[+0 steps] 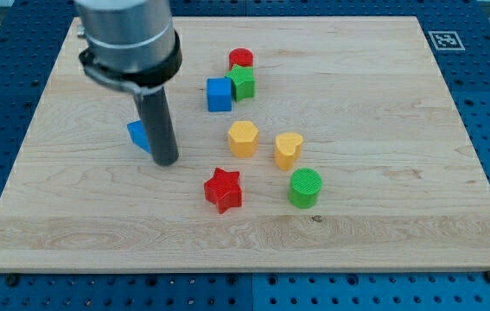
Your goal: Move the blue triangle to the top left of the blue cube
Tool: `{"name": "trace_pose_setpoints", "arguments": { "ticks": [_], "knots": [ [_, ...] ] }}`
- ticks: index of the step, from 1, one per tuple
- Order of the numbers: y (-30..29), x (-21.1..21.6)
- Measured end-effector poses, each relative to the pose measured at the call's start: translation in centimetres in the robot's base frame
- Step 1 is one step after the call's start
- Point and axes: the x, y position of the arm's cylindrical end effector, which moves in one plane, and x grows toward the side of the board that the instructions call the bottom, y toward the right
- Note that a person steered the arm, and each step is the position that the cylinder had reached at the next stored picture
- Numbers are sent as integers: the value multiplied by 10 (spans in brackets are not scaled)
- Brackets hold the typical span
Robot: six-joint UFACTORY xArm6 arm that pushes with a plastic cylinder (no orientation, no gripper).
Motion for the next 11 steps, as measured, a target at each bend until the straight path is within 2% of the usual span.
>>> {"name": "trace_pose_setpoints", "arguments": {
  "ticks": [1,2,3,5,7,9,11],
  "knots": [
    [-20,10],
    [-57,-23],
    [-65,-45],
    [-56,-23],
    [2,-35],
    [3,-63],
    [2,-118]
  ]
}}
